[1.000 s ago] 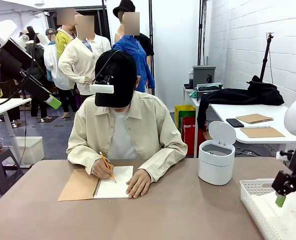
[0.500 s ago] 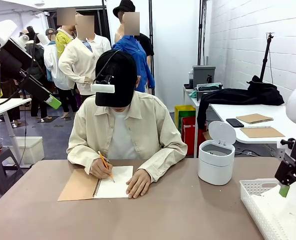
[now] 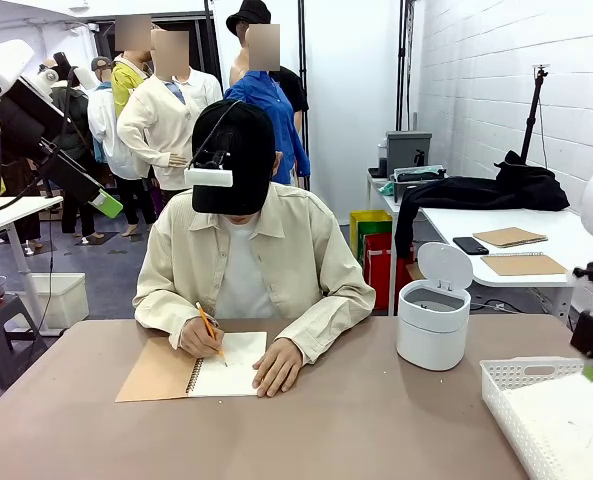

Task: Sort the paper based on its condition.
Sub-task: If a person hands you a paper, place it in the Organizing basket , and if it's crumpled, put it in the Trash can.

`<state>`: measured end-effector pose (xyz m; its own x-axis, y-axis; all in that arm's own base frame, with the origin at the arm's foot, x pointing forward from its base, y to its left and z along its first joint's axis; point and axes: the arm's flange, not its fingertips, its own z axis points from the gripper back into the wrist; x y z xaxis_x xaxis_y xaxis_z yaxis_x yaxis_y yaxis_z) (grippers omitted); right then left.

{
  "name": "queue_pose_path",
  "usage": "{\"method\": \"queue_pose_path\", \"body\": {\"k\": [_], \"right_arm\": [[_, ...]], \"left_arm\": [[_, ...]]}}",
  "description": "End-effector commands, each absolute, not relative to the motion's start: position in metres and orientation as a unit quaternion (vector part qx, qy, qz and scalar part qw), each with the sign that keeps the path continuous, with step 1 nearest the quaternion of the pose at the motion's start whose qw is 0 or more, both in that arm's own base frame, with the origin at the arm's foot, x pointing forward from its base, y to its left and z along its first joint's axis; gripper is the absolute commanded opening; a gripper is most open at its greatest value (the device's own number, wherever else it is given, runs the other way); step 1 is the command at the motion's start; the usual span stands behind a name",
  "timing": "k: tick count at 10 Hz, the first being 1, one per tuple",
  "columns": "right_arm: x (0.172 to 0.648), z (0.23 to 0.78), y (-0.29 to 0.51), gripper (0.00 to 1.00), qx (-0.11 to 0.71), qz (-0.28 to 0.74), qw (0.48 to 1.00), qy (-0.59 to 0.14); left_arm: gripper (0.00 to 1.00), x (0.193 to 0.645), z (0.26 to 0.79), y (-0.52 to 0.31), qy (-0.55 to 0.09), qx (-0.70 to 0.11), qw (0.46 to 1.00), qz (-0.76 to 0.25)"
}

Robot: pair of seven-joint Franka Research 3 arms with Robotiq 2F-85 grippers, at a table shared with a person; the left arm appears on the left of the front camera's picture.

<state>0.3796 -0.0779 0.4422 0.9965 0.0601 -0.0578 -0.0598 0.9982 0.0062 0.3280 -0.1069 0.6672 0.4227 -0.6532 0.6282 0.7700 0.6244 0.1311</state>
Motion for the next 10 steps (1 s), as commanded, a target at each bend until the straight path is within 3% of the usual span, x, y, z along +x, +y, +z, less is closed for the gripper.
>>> {"method": "queue_pose_path", "body": {"k": [1, 7, 9, 10], "right_arm": [[0.382, 0.464, -0.074, 1.00, -0.042, 0.048, 0.998, -0.023], [0.368, 0.526, -0.049, 1.00, -0.035, 0.127, 0.980, -0.151], [0.363, 0.532, -0.043, 1.00, -0.010, 0.138, 0.977, -0.165], [0.373, 0.539, -0.045, 1.00, -0.047, 0.113, 0.983, -0.140]], "left_arm": [[1.00, 0.329, 0.668, -0.107, -0.332, -0.089, 0.839, -0.422], [1.00, 0.329, 0.668, -0.107, -0.332, -0.089, 0.839, -0.422], [1.00, 0.329, 0.668, -0.107, -0.332, -0.089, 0.839, -0.422], [1.00, 0.329, 0.668, -0.107, -0.332, -0.089, 0.839, -0.422]]}}
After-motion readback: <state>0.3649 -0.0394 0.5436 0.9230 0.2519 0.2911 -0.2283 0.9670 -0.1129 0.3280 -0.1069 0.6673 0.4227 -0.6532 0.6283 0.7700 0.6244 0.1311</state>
